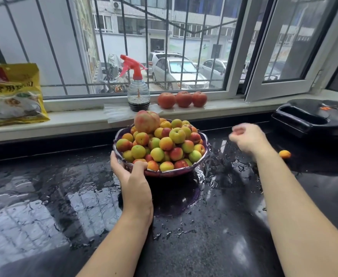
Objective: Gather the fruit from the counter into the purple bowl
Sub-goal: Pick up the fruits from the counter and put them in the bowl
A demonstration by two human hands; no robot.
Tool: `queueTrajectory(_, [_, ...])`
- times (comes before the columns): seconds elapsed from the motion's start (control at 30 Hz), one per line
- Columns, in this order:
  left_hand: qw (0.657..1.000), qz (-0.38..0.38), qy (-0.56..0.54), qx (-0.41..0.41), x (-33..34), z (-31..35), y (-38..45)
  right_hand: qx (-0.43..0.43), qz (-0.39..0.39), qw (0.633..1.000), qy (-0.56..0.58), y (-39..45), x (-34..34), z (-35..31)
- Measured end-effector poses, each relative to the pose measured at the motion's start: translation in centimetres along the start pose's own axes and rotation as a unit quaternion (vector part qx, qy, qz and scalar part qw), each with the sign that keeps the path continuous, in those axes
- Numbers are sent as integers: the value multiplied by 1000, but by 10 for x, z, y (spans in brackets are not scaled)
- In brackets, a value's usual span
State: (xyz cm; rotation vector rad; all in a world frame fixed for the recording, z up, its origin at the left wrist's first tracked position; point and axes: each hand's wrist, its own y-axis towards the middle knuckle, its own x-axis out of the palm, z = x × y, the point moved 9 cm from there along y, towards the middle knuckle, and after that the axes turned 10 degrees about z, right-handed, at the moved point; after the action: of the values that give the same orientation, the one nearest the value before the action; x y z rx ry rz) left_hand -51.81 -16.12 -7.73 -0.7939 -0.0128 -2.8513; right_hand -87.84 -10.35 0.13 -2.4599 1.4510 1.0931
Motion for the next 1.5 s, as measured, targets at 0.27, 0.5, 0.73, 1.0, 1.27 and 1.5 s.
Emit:
queueTrajectory(0.27, [1000,4,2,4,1,3,-1,-181,-52,958,215,-63,24,-148])
queueTrajectory(0.5, [1000,1,9,6,1,2,-1,-191,-81,969,135,-73,53,-152])
queueTrajectory(0.73, [1000,-23,14,6,2,-4,2,-122,5,982,143,-43,22,-118])
queueTrajectory(1.0, [998,-51,44,10,4,-15,8,5,182,957,-227,2,-21,19])
queueTrajectory(1.27, [997,-49,51,12,5,-13,5,98,123,942,-297,-1,-19,76])
queueTrajectory(1.5, [998,-51,45,11,5,-10,3,67,88,954,-279,1,0,61])
